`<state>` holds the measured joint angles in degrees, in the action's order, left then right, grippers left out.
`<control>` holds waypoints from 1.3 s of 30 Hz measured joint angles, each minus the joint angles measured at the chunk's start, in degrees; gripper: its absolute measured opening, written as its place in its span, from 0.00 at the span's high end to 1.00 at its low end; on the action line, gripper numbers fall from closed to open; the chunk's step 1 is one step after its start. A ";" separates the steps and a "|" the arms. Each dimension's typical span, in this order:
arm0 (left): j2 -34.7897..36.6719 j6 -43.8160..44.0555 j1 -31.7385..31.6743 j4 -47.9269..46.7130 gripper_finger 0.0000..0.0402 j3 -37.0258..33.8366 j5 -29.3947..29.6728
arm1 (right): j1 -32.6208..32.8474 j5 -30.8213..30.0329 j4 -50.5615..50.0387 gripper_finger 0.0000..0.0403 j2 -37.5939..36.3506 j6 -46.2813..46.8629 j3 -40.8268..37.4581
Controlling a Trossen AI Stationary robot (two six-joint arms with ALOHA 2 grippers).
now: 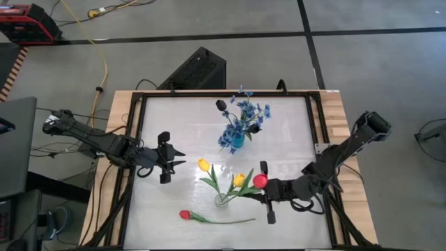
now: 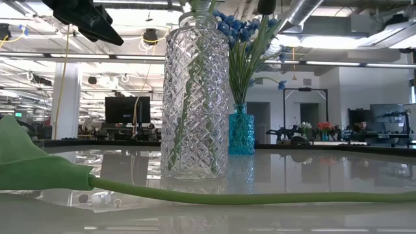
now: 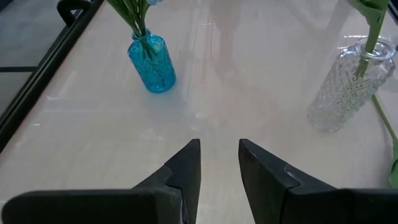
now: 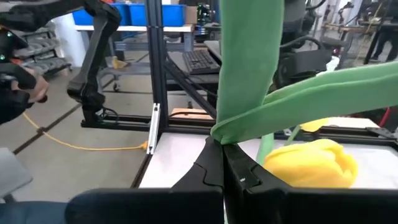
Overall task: Sort flowers into vase by color
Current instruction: Put the top right red flower into the transparent vase
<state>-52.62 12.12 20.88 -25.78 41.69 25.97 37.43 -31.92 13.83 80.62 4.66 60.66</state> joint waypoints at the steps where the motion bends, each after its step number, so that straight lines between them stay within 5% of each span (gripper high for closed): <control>1: 0.00 0.00 0.00 -0.02 0.76 0.00 0.00 | 0.29 -0.51 -0.06 0.96 0.00 -0.31 0.00; 11: 0.00 -0.14 0.00 -0.02 0.76 0.00 -0.03 | 1.94 -4.24 0.76 0.96 0.00 -1.68 0.00; 39: -0.02 0.59 -0.02 -0.02 0.76 0.00 -0.15 | -0.89 -0.63 -1.97 0.96 1.25 3.52 0.07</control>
<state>-52.64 12.71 20.87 -25.80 41.69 25.82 36.55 -32.55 11.86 81.87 8.19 60.73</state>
